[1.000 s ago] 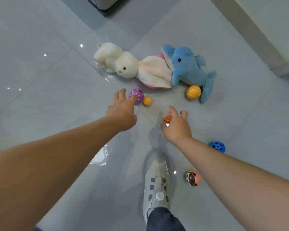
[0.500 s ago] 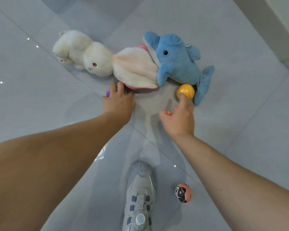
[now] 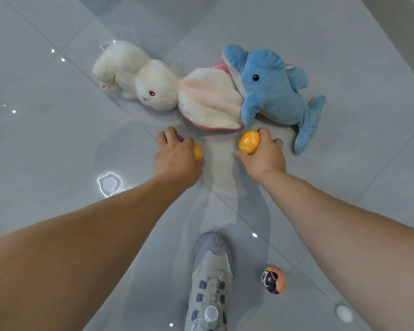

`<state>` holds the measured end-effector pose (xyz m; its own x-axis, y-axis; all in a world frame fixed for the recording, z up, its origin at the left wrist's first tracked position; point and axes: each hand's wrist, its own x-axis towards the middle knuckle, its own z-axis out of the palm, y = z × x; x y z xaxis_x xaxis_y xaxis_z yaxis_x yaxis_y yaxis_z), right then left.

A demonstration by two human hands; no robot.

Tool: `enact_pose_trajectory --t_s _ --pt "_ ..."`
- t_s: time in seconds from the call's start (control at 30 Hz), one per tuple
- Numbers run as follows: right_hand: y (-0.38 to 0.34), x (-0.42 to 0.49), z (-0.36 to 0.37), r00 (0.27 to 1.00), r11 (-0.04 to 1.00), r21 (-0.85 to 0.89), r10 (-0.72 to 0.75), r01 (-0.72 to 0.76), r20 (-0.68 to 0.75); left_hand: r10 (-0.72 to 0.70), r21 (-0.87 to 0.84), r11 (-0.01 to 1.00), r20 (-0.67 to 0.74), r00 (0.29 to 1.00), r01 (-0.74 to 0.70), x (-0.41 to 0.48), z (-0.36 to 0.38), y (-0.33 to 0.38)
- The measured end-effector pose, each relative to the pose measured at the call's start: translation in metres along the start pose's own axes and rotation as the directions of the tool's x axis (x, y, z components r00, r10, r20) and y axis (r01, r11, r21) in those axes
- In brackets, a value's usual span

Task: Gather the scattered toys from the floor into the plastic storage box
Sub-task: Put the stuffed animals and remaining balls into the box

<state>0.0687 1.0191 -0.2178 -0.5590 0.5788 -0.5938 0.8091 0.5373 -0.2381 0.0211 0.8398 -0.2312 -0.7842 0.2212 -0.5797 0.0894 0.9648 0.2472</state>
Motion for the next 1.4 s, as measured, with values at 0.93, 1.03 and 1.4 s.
enact_pose_trajectory --t_s 0.93,1.03,1.4 --pt "-0.308 -0.512 0.165 0.474 0.557 0.273 -0.822 0.784 0.316 -0.570 -0.965 0.161 0.081 0.818 0.208 -0.360 -0.223 -0.451" --pt "-0.315 -0.546 0.215 0.382 0.469 0.145 -0.832 0.871 0.402 -0.625 -0.935 0.094 0.211 0.752 0.341 -0.386 -0.190 -0.508" --pt "-0.294 -0.511 0.344 0.490 0.463 -0.245 -0.537 0.852 0.687 -0.565 -0.482 0.636 0.241 0.789 0.603 -0.350 -0.081 -0.584"
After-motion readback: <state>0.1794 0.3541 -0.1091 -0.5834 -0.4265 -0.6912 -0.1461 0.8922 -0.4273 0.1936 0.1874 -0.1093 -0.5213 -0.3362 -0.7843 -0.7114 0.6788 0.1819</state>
